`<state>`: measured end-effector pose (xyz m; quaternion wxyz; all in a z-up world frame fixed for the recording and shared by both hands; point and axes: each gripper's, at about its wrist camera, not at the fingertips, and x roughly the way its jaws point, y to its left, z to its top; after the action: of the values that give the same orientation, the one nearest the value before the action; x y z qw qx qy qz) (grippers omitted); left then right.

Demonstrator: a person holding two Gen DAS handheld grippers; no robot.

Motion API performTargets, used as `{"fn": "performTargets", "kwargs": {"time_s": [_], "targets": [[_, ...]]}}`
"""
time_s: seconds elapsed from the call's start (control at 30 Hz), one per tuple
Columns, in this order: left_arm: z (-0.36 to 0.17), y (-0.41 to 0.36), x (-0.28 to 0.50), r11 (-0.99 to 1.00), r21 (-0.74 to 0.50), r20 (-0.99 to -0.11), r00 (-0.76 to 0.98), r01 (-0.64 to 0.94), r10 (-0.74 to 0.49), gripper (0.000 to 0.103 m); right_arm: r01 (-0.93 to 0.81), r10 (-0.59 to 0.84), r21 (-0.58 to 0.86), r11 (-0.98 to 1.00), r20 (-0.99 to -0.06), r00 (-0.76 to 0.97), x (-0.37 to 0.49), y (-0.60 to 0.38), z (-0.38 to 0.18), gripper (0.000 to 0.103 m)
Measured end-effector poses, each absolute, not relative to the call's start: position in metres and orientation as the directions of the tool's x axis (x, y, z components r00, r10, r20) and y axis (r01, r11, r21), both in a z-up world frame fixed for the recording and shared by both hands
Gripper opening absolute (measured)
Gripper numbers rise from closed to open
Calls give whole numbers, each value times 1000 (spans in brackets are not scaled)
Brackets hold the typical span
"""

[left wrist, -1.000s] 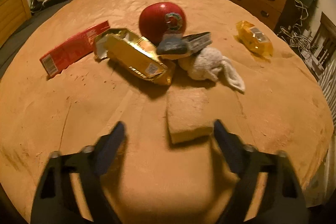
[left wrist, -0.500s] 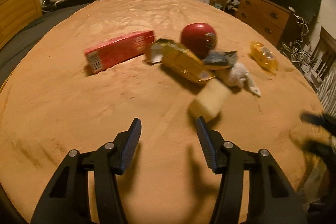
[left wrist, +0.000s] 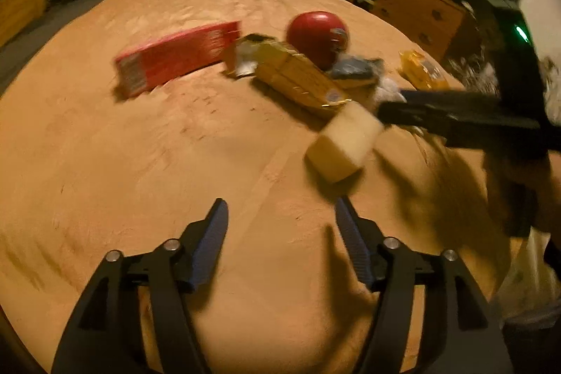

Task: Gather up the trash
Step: 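Grasp the yellow sponge with the left tool while the right tool grasps the white cloth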

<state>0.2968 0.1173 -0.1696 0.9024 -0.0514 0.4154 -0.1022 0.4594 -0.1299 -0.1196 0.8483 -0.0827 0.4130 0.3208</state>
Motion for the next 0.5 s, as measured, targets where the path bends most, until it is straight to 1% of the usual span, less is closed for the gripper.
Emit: {"fn": "performTargets", "kwargs": {"time_s": [0.07,0.13,0.2,0.27,0.33,0.37,0.4,0.5], "targets": [[-166,105,301,967,-142,-740,627,212,-246,71,-613,481,124,780,-745,461,465,-128,-121,69],[-162,97,308,956,-127,-736,621,265,-270,73,-608,481,122,785,-739,472,468,-126,-121,69],[-159,93,319,955,-105,-734,627,278,-263,74,-604,472,108,789,-737,484,470,-126,-123,69],[-158,93,328,953,-115,-733,624,281,-272,74,-602,460,95,793,-742,489,474,-124,-127,69],[-158,93,334,952,-118,-735,620,282,-275,74,-594,449,91,799,-747,490,477,-125,-131,57],[-158,92,337,950,-121,-732,620,288,-281,74,-585,444,94,806,-749,492,479,-127,-132,49],[-158,91,339,949,-120,-731,621,291,-283,74,-571,453,121,812,-746,488,481,-134,-131,45],[-159,83,347,946,-111,-725,626,306,-288,74,-542,454,145,827,-742,494,473,-151,-125,43]]}}
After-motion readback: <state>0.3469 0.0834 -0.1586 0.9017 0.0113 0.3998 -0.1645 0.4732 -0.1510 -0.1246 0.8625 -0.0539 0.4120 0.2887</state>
